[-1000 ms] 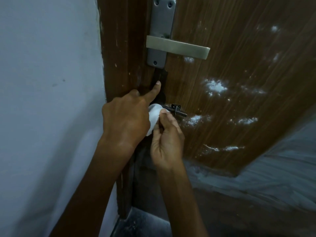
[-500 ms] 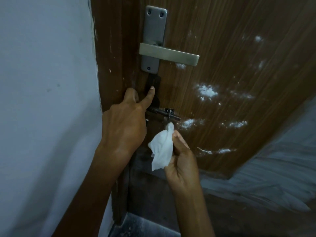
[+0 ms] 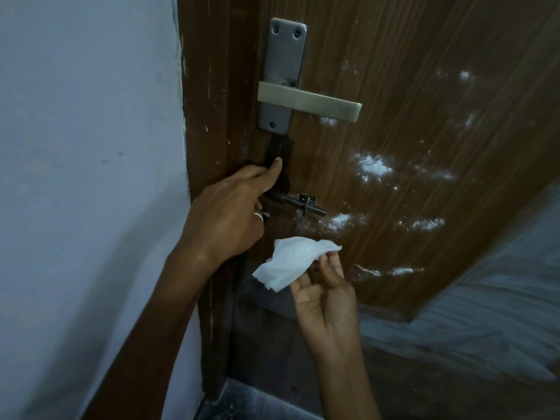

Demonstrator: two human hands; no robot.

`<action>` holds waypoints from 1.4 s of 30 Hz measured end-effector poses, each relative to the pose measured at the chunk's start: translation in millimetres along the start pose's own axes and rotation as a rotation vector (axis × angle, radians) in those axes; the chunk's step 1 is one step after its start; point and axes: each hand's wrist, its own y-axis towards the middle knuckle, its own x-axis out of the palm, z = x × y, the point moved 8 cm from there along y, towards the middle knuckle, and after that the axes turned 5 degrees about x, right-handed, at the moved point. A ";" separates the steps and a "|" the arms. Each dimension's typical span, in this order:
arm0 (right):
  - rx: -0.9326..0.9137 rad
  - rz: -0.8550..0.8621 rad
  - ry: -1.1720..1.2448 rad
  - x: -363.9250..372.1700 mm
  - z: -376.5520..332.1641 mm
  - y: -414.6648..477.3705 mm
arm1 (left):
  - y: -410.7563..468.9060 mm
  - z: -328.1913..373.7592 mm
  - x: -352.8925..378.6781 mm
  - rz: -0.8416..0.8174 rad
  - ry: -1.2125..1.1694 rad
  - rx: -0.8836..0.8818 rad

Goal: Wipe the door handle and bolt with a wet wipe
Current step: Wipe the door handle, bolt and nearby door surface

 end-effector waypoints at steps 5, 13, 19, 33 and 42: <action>0.027 -0.058 0.074 19.2 -9.1 -8.5 | 1.4 -6.0 1.3 -0.020 -0.054 -0.007; -0.028 -0.037 -0.158 38.2 -11.8 -11.7 | 9.1 -0.4 -9.9 0.292 -0.138 -0.226; -0.077 0.095 -0.313 20.5 -17.0 -12.6 | 11.5 4.3 -5.9 0.538 -0.090 -0.259; -0.189 0.131 -0.440 20.3 -32.1 -12.2 | 8.0 -4.0 -0.4 0.636 -0.286 -0.376; -0.183 0.101 -0.537 22.7 -29.0 -12.0 | 10.6 -1.1 -4.9 0.640 -0.232 -0.350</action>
